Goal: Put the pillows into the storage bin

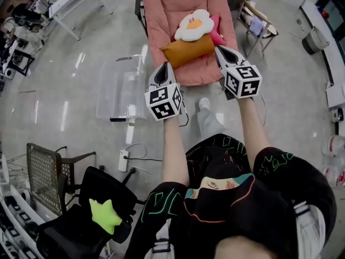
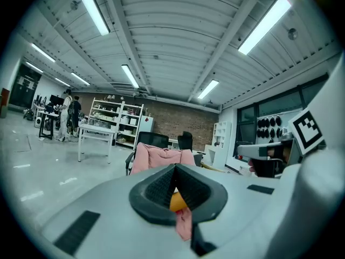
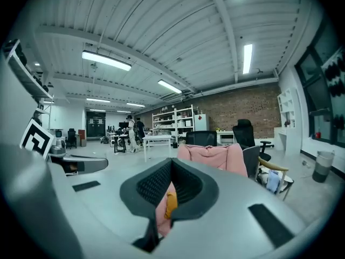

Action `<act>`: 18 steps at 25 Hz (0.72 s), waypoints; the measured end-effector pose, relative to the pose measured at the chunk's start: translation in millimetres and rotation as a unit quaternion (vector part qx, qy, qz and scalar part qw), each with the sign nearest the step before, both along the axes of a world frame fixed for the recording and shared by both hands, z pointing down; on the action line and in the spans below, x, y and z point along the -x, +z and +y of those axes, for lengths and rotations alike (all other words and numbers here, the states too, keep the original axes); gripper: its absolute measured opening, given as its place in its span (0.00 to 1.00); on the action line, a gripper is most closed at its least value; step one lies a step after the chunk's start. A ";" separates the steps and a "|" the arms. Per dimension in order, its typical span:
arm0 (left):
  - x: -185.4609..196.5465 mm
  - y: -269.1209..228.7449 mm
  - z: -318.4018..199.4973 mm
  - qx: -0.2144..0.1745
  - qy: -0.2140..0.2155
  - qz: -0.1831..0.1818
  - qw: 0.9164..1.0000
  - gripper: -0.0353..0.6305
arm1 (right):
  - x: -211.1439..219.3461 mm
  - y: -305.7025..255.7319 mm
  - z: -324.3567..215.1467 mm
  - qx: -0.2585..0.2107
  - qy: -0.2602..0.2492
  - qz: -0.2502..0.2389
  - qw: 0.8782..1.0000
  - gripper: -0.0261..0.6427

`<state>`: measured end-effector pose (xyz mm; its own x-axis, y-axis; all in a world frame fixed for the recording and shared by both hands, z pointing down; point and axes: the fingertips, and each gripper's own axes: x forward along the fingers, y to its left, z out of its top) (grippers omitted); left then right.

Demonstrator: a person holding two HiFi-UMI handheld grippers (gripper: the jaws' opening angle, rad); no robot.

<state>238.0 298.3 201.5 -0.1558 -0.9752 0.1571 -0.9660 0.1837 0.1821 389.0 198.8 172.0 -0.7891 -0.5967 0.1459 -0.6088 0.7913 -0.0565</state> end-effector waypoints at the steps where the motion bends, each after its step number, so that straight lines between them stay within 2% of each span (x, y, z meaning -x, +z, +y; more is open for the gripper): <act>1: 12.7 4.0 -13.2 0.004 -0.009 0.003 1.000 0.05 | 9.2 4.7 -16.9 0.005 -0.003 0.000 1.000 0.03; 6: 64.9 18.2 -97.5 0.025 -0.048 0.024 0.998 0.05 | 46.9 15.6 -118.8 0.024 -0.014 0.002 1.000 0.03; 11: 72.6 58.8 -205.9 0.085 -0.024 0.025 0.996 0.05 | 68.8 52.0 -222.6 0.066 -0.012 0.007 0.998 0.03; 18: 66.7 86.5 -321.6 0.128 0.014 0.025 0.991 0.05 | 53.8 89.6 -340.5 0.118 0.036 -0.004 0.992 0.03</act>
